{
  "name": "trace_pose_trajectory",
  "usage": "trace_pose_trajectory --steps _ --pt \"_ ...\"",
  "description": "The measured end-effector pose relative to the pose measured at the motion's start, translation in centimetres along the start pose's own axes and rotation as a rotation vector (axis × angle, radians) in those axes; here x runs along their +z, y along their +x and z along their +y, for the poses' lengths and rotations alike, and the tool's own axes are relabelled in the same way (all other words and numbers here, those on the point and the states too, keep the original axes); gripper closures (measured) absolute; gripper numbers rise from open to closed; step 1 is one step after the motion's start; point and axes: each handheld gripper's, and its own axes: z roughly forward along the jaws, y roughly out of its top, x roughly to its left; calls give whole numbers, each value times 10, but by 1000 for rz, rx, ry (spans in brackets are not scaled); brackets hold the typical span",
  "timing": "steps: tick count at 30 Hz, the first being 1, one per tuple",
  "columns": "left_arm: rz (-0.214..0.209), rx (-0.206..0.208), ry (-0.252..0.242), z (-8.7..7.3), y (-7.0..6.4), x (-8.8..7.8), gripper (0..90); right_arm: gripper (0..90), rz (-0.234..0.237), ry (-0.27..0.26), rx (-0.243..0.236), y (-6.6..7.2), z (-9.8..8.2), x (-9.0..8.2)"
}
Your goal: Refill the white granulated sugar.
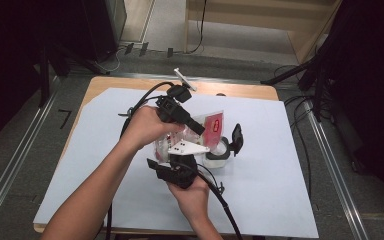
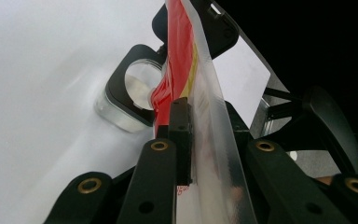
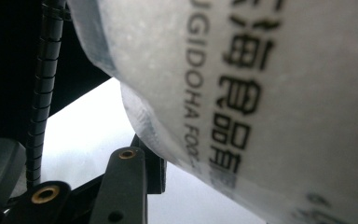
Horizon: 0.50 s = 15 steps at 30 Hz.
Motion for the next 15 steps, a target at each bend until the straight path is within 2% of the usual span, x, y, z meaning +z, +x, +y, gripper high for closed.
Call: trace_pose_trajectory --steps 4,15 --pt "-13 -11 -15 2 0 0 797 606 -5 -4 -4 1 1 -1" --pt "13 -13 -15 4 -2 0 816 630 -6 -10 4 1 2 -2"
